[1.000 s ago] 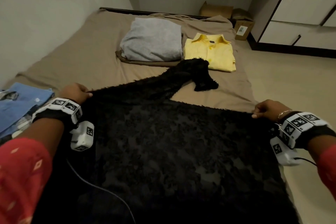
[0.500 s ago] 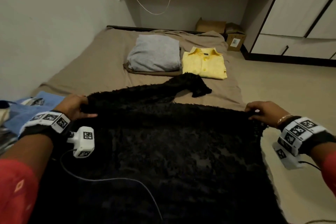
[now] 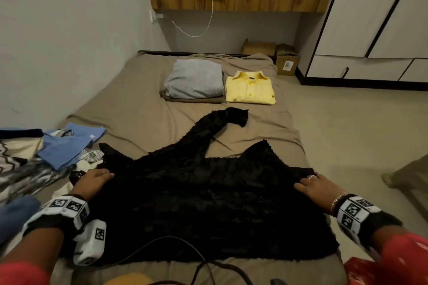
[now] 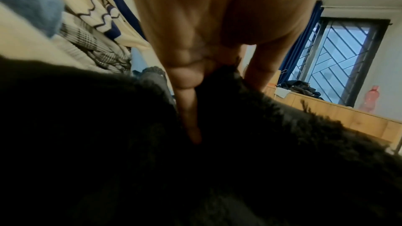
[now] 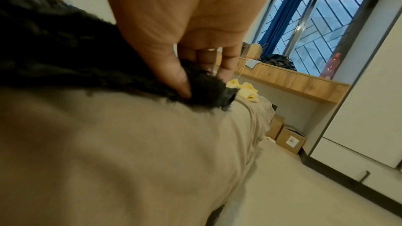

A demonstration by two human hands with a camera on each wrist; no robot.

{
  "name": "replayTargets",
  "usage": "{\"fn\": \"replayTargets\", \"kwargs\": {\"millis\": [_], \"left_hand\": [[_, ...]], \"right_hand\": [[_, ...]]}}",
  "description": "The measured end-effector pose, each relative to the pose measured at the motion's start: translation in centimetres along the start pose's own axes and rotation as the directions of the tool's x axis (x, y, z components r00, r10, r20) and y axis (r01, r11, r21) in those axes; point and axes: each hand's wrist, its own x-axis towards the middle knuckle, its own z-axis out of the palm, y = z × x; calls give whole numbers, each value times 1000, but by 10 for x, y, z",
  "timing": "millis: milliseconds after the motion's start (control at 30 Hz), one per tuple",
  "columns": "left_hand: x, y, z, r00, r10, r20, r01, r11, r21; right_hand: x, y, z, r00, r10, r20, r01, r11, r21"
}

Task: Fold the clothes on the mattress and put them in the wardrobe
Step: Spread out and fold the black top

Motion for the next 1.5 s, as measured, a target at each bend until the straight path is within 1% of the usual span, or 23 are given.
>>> {"fn": "replayTargets", "kwargs": {"millis": [67, 133, 167, 233, 267, 333, 367, 400, 467, 500, 600, 667, 767, 833, 900, 1000, 1067, 1133, 1167, 1233, 1300, 1333, 1500], "left_hand": [[0, -6, -2, 994, 63, -85, -60, 998, 30], [-2, -4, -7, 981, 47, -190, -62, 995, -76], [-2, -4, -10, 976, 22, -218, -53, 990, -134], [-5, -1, -14, 973, 5, -229, -46, 983, -177], [-7, -2, -15, 975, 17, -219, -51, 987, -149], [-9, -7, -15, 988, 30, -151, -30, 1000, 5], [-11, -11, -12, 995, 15, -101, -5, 995, 102], [-13, -15, -7, 999, -6, -49, 16, 980, 200], [-14, -23, 2, 999, -31, 15, 24, 938, 347], [-15, -21, 5, 1000, -20, 10, 15, 929, 369], [-17, 9, 11, 987, 125, -100, -77, 918, 389], [-15, 41, 25, 949, 297, -105, -224, 871, 438], [-8, 90, 72, 856, 511, 76, -488, 754, 440], [-5, 113, 112, 770, 589, 244, -632, 653, 418], [-1, 129, 152, 733, 591, 335, -679, 617, 398], [11, 139, 193, 775, 485, 405, -630, 640, 440], [20, 141, 206, 785, 396, 476, -614, 596, 517], [26, 141, 208, 797, 352, 490, -597, 576, 558], [29, 141, 207, 803, 354, 480, -590, 584, 557], [34, 138, 204, 811, 377, 447, -580, 618, 531], [37, 136, 202, 814, 390, 431, -576, 646, 501], [38, 135, 202, 812, 394, 432, -578, 652, 492], [36, 136, 204, 818, 417, 397, -573, 655, 493]], "right_hand": [[-4, 1, -7, 1000, 16, 14, -17, 997, 70], [-9, 7, -20, 986, 49, -157, -27, 989, 143], [-10, 14, -28, 964, 103, -244, -38, 965, 259], [-9, 29, -42, 909, 217, -355, -62, 915, 399], [-9, 31, -48, 916, 208, -343, -59, 916, 396], [-6, 24, -54, 960, 45, -277, 19, 974, 224], [-3, 17, -49, 980, -44, -195, 65, 992, 105], [-2, 10, -47, 997, -80, 2, 80, 995, 59], [-7, 8, -41, 951, -20, 308, -21, 992, 128], [-7, 13, -43, 920, 21, 392, -128, 960, 250], [10, 32, -59, 960, 164, 226, -269, 760, 592], [34, 34, -72, 971, 224, 82, -229, 782, 580], [77, 11, -83, 995, 46, 93, -86, 873, 481], [102, -5, -81, 988, -80, 133, 12, 894, 447], [122, -12, -76, 981, -145, 125, 71, 882, 466], [141, -15, -68, 964, -197, 179, 89, 873, 480], [146, -15, -63, 942, -214, 259, 79, 891, 448], [146, -9, -58, 943, -240, 230, 102, 867, 488], [145, -4, -55, 946, -263, 187, 116, 819, 563], [139, 10, -50, 955, -265, 131, 77, 650, 756], [133, 22, -46, 955, -261, 138, 16, 513, 858], [130, 26, -44, 951, -262, 163, -17, 481, 876], [114, 52, -35, 910, -298, 287, -117, 481, 869]]}}
